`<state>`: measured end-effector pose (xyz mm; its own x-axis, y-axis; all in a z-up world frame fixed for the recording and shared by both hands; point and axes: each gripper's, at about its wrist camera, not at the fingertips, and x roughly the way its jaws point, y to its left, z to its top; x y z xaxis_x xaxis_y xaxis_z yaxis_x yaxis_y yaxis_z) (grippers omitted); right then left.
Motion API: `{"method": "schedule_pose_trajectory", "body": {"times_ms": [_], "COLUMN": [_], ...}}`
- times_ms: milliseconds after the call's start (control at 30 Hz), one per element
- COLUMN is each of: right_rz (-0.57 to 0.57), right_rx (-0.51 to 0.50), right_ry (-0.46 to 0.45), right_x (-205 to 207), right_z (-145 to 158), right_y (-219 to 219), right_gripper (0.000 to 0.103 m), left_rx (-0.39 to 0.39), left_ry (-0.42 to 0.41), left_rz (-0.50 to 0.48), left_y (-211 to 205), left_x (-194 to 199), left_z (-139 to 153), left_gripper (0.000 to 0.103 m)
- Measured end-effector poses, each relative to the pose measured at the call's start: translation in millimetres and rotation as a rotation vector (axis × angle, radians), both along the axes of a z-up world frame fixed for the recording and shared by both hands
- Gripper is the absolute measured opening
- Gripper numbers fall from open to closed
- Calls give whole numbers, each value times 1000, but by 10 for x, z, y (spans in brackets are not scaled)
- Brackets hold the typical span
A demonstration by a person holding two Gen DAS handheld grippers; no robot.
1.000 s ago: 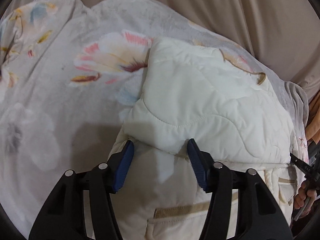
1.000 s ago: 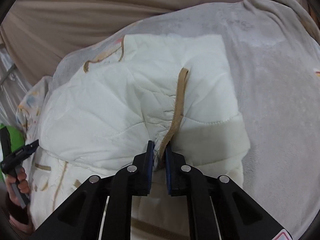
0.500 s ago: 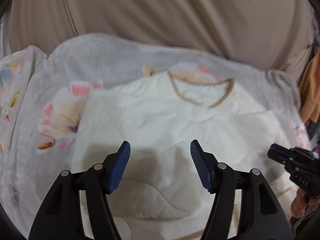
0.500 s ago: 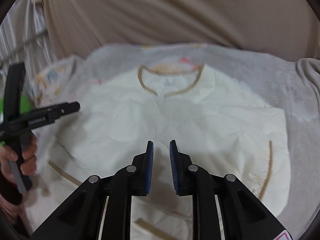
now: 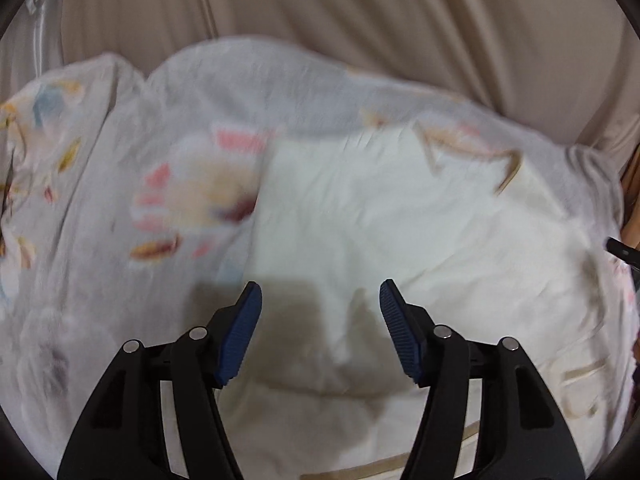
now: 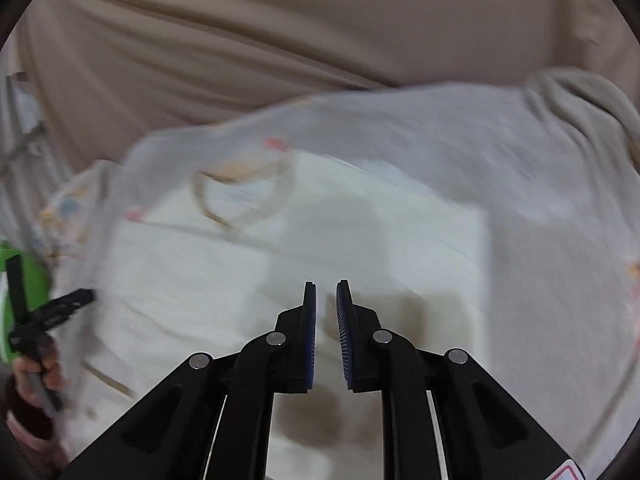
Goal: Fold large clothes
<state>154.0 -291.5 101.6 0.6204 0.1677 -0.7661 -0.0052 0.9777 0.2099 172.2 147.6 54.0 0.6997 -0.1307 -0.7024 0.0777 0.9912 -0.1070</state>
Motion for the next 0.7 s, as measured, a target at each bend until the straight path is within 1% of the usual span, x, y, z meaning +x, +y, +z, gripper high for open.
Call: {"method": "schedule_pose_trajectory", "body": {"times_ms": [33,100,167,233,300,367,433,467,500,533,567,600,633,667,700], "right_rz": [58,147,227,267,285,293,327,342,344,338,310,251,162,111,80], "right_rx": [14,21,35,42,17,-11,0,-33,-85,-128,-117,-87,-41,16,48], "right_ry": [-18,-25,0,43,78,108,158,169,176,183,184,174,162,159,153], "right_x": [219,608,1017,1383,1637,1818,1969,2035,2089,2162,2247,2316,2366,2366,2340], "right_z": [79,107,-3,-208,-423,-623,-849,-950,-1021,-1096,-1132,-1112,-1064,-1022,-974], "right_y": [251,696,1164,1543,1818,2030,2183,2253,2296,2280,2177,2023,1822,1694,1624], "right_gripper": [15,14,14,12,9,9,9,6,0,0,0,0,0,0,8], "left_rx": [3,11,0,-35,-39,-30,-21,-13,-5,3,11,12,10,15,25], "left_ry": [-32,-81,-80,-35,49,118,152,157,152,140,134,135,132,131,128], "left_rz": [-8,-9,-5,13,37,79,124,139,145,150,154,152,152,158,161], "left_y": [-56,-159,-222,-230,-203,-131,-46,-9,20,38,49,58,64,48,33], "left_x": [55,240,520,853,1194,1378,1442,1453,1454,1440,1426,1424,1419,1410,1411], "left_z": [123,294,361,309,115,-130,-340,-432,-487,-526,-550,-571,-587,-602,-610], "left_gripper": [60,60,60,60,60,58,58,60,60,63,67,67,69,69,70]}}
